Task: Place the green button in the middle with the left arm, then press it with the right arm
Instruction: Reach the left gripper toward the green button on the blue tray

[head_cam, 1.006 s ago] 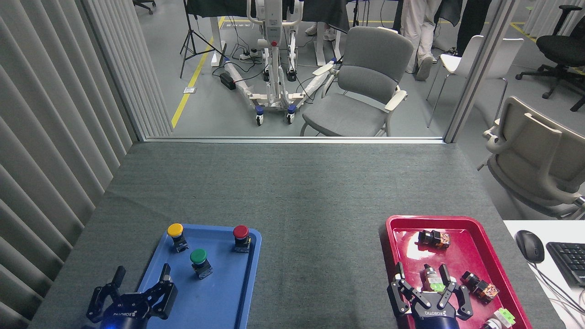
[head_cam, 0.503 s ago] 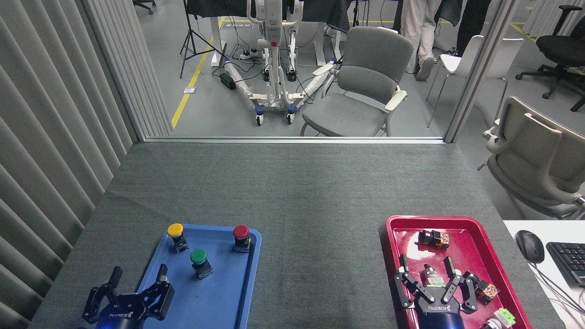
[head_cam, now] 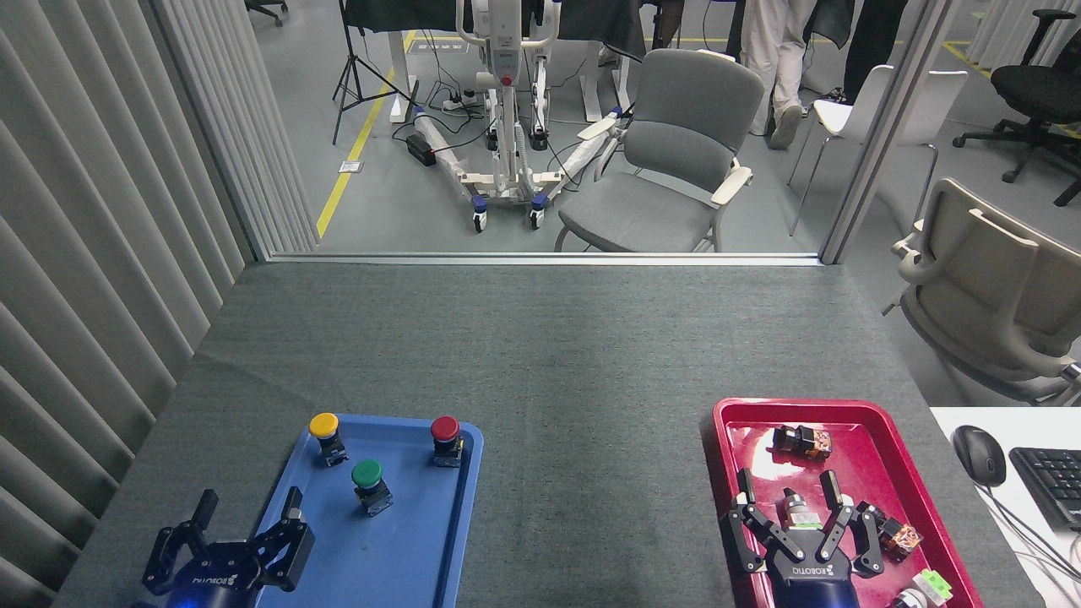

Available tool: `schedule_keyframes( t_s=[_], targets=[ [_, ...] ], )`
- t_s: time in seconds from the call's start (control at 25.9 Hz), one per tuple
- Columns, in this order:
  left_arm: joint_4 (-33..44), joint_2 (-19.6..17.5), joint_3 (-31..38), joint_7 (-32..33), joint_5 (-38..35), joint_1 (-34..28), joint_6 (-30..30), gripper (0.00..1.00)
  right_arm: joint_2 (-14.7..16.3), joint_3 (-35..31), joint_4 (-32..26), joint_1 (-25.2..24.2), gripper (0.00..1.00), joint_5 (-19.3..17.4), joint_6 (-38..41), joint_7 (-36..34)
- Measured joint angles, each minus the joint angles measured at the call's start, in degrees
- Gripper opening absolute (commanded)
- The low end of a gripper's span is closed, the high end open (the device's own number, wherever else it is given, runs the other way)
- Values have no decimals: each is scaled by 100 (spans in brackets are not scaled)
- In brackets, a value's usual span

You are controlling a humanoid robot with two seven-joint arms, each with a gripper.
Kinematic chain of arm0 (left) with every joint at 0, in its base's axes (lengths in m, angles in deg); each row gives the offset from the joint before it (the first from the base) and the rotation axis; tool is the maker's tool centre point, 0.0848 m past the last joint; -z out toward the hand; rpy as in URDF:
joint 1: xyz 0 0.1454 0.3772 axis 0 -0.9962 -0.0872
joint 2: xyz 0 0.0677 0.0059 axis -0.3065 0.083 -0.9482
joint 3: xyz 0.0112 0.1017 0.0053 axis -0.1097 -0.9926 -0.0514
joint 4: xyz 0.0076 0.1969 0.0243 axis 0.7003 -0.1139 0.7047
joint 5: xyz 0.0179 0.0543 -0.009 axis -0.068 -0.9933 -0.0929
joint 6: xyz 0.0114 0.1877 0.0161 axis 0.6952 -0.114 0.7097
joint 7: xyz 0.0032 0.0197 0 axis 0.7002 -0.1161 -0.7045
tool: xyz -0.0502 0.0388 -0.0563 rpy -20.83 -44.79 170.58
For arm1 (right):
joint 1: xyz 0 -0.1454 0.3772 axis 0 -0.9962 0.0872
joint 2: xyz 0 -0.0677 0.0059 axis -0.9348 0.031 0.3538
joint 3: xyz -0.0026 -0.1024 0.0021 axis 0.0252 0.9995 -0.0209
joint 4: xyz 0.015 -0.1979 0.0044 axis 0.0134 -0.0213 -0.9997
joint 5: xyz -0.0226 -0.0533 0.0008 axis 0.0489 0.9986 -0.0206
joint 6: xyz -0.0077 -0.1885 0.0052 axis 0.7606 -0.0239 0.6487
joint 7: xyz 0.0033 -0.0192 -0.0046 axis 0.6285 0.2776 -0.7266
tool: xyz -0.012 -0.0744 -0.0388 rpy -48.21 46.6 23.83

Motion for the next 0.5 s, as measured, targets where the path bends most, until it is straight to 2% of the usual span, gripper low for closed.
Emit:
schedule_keyframes(
  t_s=[0.08,0.31,0.5],
  targets=[
    [1,-13,1,0,0,-3,-3,100,15,7,26,-23,100,-2,14,20],
    [-17,-24,-1,0,4,-8,-7,100,49,30,45,-82,100,-15,29,925],
    [-330,-74,-124,16,56,89,66,100,67,34,17,-95,100,-17,29,1121]
  ],
)
